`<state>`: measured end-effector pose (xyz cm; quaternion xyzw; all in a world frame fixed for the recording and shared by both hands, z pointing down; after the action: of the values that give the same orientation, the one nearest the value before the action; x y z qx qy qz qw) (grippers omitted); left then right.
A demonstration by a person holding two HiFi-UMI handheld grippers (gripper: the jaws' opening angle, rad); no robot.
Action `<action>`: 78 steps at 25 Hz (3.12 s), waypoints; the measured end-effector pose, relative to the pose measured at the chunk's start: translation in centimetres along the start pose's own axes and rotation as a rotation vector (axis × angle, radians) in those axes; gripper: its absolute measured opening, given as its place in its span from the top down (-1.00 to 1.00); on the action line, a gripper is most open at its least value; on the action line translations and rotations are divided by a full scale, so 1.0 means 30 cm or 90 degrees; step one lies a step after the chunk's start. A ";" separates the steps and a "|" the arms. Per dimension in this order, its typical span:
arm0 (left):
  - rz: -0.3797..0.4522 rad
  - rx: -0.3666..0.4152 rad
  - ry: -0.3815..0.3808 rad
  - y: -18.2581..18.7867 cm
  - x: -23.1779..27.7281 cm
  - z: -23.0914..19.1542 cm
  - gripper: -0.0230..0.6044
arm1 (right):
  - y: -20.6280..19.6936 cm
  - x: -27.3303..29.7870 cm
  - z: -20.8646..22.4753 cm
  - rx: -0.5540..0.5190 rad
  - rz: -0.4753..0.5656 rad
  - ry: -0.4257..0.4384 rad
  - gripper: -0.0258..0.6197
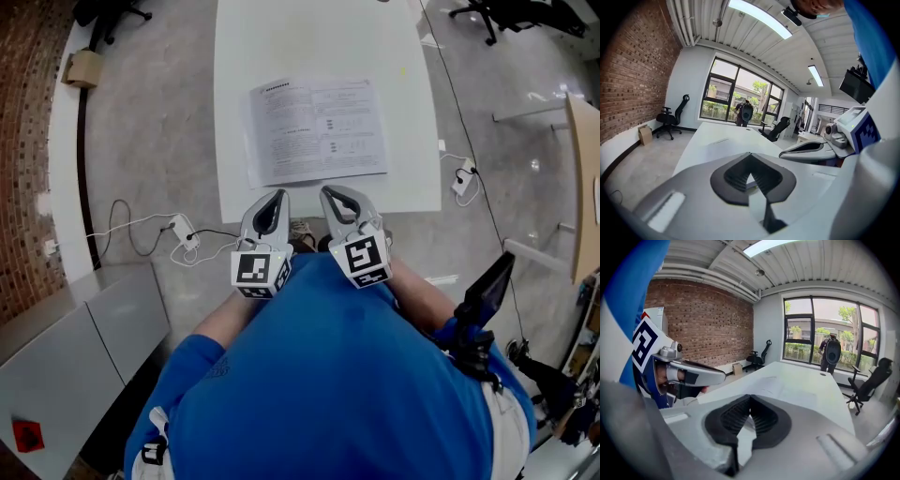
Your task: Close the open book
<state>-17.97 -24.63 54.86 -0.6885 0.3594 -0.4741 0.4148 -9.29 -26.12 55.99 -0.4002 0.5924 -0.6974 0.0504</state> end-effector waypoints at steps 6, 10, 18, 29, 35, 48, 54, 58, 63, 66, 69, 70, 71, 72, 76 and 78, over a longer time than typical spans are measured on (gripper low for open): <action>-0.034 0.009 -0.001 -0.064 0.036 -0.069 0.91 | -0.068 0.112 -0.025 -0.095 -0.062 -0.018 0.91; -0.055 -0.003 0.012 -0.112 0.056 -0.130 0.91 | -0.092 0.188 -0.049 -0.204 -0.076 -0.026 0.68; -0.082 -0.039 0.052 -0.200 0.029 -0.211 0.91 | -0.168 0.314 -0.144 -0.462 -0.129 -0.010 0.22; -0.087 -0.082 0.112 -0.270 -0.045 -0.310 0.91 | -0.241 0.433 -0.167 -0.629 -0.155 -0.023 0.18; -0.084 -0.089 0.125 -0.272 -0.069 -0.348 0.91 | -0.211 0.479 -0.230 -0.643 -0.122 -0.006 0.18; -0.082 -0.065 0.113 -0.235 -0.084 -0.347 0.91 | -0.217 0.488 -0.284 -0.650 -0.127 0.009 0.73; -0.079 -0.045 0.105 -0.204 -0.091 -0.332 0.91 | -0.178 0.467 -0.275 -0.596 -0.110 -0.004 0.79; -0.076 -0.036 0.100 -0.180 -0.100 -0.310 0.91 | -0.146 0.440 -0.266 -0.552 -0.093 -0.012 0.81; -0.066 -0.011 0.094 -0.141 -0.096 -0.288 0.91 | -0.084 0.395 -0.240 -0.475 -0.055 -0.034 0.82; -0.063 -0.001 0.089 -0.120 -0.092 -0.270 0.91 | -0.055 0.355 -0.218 -0.426 -0.034 -0.050 0.82; -0.060 0.003 0.081 -0.092 -0.081 -0.247 0.91 | -0.024 0.315 -0.187 -0.372 -0.016 -0.066 0.83; -0.059 0.008 0.078 -0.084 -0.076 -0.237 0.91 | -0.016 0.300 -0.174 -0.356 -0.010 -0.071 0.83; -0.059 0.014 0.075 -0.078 -0.069 -0.224 0.91 | -0.010 0.284 -0.158 -0.339 -0.005 -0.076 0.83; -0.060 0.020 0.070 -0.073 -0.061 -0.208 0.91 | -0.006 0.267 -0.140 -0.322 -0.001 -0.080 0.83; -0.060 0.039 0.053 -0.058 -0.026 -0.140 0.91 | 0.004 0.200 -0.062 -0.250 0.016 -0.099 0.84; -0.059 0.045 0.045 -0.053 -0.016 -0.118 0.91 | 0.005 0.178 -0.036 -0.218 0.020 -0.109 0.84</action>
<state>-21.33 -24.39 56.86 -0.6723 0.3245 -0.5290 0.4036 -13.63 -28.22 58.56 -0.4517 0.7021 -0.5489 0.0425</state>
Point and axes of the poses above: the fingertips, and each gripper's own axes: x forward along the fingers, z to its right, y out of its top, the point moved 1 cm from there along -x, backward along the fingers, and after that the axes turned 1 degree about -y, right-handed, at the moved point
